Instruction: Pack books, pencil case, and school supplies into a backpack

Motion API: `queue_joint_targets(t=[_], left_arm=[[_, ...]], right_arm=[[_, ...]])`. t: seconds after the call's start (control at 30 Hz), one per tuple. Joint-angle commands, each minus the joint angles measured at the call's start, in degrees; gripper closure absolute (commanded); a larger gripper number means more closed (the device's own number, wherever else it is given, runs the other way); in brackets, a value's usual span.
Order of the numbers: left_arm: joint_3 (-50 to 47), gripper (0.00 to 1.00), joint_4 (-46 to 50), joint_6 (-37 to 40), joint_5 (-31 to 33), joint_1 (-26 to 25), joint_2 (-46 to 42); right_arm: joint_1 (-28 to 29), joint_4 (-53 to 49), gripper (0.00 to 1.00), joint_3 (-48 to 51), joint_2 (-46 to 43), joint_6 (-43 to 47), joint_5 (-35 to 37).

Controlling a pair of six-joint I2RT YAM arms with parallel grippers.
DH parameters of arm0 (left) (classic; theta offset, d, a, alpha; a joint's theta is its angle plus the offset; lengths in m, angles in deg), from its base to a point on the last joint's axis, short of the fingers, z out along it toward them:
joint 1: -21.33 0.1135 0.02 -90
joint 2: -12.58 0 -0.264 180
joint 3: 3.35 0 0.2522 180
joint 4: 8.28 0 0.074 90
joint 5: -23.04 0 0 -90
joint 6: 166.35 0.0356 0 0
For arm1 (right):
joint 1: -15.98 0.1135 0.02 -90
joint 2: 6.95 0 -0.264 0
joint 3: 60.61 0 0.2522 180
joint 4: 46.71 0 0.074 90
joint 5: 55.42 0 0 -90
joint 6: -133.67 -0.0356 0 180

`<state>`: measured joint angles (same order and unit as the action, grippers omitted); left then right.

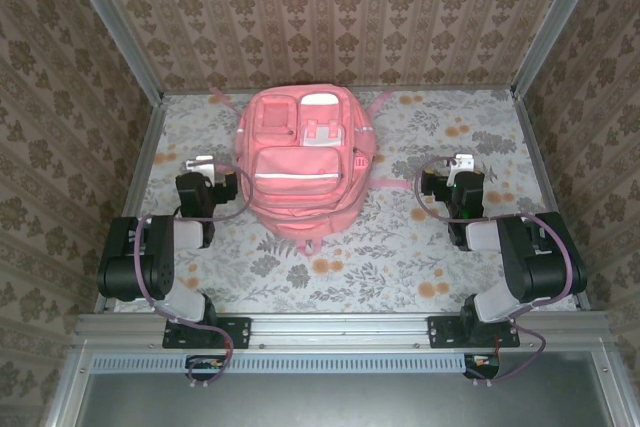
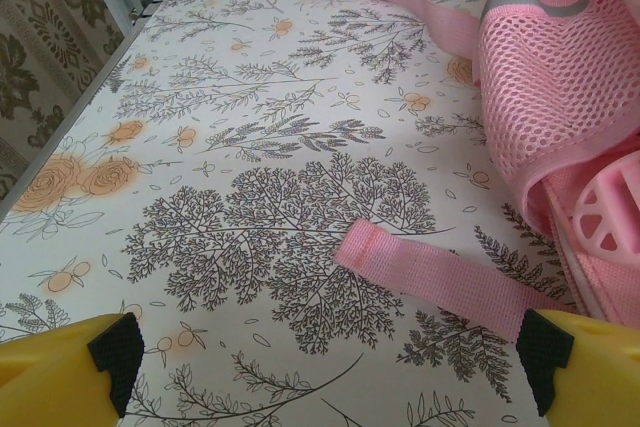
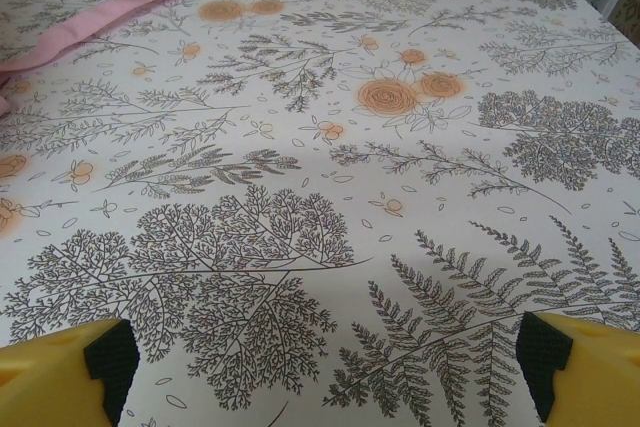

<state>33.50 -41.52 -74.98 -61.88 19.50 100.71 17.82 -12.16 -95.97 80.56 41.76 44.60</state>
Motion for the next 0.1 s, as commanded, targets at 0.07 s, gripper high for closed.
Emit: queue_joint_targets(t=[0.07], left_arm=[[-0.06, 0.0, -2.18, 1.2, -0.86, -0.02, -0.16]], right_arm=[[-0.17, 1.96, 0.0, -0.99, 0.05, -1.08, -0.82]])
